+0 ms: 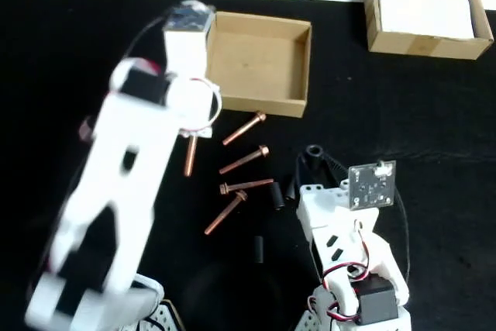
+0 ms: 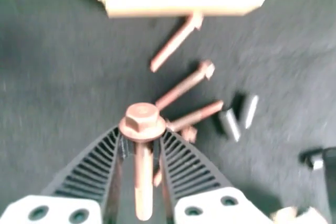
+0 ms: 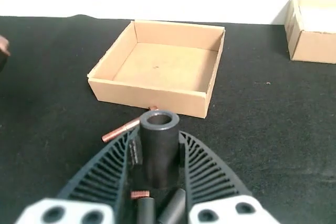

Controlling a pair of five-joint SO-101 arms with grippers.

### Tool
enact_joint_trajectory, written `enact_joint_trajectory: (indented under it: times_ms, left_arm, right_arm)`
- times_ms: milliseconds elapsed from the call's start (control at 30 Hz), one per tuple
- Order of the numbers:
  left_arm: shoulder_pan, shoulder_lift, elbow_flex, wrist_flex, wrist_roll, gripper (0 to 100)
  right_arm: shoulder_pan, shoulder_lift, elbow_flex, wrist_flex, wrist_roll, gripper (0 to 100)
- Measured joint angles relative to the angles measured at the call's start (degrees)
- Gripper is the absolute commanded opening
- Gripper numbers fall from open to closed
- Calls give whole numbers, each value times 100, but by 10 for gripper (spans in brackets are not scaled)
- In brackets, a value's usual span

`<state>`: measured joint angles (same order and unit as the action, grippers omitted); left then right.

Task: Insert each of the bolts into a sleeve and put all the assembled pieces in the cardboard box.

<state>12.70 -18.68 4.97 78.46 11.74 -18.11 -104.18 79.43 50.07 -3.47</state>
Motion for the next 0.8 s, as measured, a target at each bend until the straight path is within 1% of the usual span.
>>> enact_joint_trajectory:
  times_ms: [167, 300, 367, 467, 567, 667, 800]
  left_arm:
    - [387, -1336, 1855, -2040, 0, 8]
    - [932, -2084, 3121, -3560, 0, 8]
    - [1222, -2277, 3499, -4246, 0, 8]
    - [1574, -2356, 3604, -5011, 26, 8]
    - [1846, -2418, 3560, -5292, 325, 8]
    - [2022, -2418, 3297, -5257, 677, 8]
    - [2242, -2418, 3068, -5143, 774, 8]
  right_arm:
    - [0, 0, 0, 0, -53, 6]
    - [0, 0, 0, 0, -53, 6]
    - [0, 0, 44, 0, -53, 6]
    - [0, 0, 229, -79, -53, 6]
    - [0, 0, 431, -237, -53, 6]
    - [0, 0, 554, -396, -53, 6]
    - [0, 0, 589, -519, -53, 6]
